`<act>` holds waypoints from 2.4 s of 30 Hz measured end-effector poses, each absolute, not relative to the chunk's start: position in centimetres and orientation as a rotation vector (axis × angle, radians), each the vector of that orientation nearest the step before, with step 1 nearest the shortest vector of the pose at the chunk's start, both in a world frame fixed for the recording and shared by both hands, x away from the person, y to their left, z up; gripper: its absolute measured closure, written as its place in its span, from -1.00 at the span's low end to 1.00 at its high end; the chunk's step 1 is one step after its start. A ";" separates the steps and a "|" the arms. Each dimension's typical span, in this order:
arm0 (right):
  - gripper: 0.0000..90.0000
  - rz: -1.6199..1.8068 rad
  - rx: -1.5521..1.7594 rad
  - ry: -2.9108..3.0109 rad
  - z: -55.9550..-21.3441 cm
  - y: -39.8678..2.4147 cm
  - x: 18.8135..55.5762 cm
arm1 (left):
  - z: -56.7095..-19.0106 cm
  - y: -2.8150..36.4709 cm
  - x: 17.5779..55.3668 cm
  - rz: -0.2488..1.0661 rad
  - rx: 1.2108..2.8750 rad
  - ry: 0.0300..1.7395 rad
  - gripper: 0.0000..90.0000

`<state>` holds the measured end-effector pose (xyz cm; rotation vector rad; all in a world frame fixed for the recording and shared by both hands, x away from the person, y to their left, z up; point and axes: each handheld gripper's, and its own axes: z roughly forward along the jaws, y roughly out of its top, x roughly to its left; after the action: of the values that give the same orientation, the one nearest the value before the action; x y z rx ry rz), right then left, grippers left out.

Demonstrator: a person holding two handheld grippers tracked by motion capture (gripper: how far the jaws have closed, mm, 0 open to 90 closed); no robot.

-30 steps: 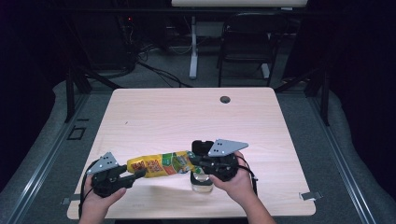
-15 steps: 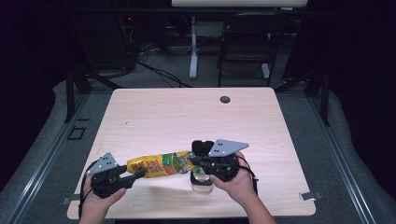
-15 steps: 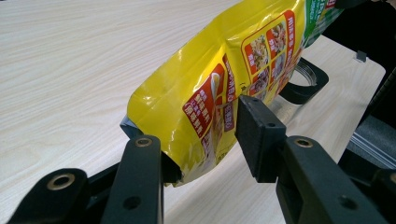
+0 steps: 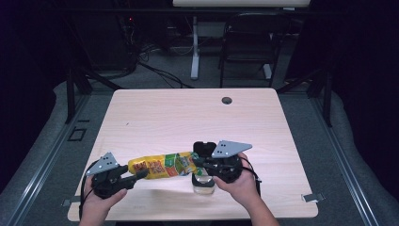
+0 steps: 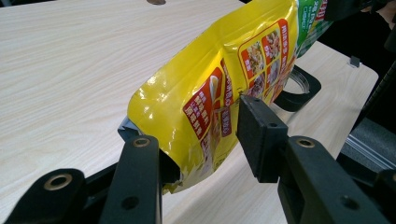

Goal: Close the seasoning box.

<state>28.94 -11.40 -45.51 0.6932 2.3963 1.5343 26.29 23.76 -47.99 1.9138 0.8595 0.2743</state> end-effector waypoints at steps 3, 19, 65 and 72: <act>1.00 1.531 0.698 2.396 -45.5 -11.5 29.0 | -47.7 23.6 26.3 0.277 1.924 0.853 0.39; 0.99 1.540 0.715 2.403 -45.8 -12.5 29.3 | -46.3 23.0 26.7 0.283 1.918 0.828 0.42; 0.98 1.535 0.737 2.414 -46.2 -13.4 29.6 | -44.8 22.2 27.0 0.290 1.921 0.802 0.47; 0.98 1.527 0.737 2.418 -46.2 -13.6 29.7 | -44.6 22.0 27.1 0.293 1.915 0.799 0.48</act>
<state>29.67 -13.61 -46.23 0.7373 2.4175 1.5267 27.06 21.96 -44.58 1.9145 0.7994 0.2930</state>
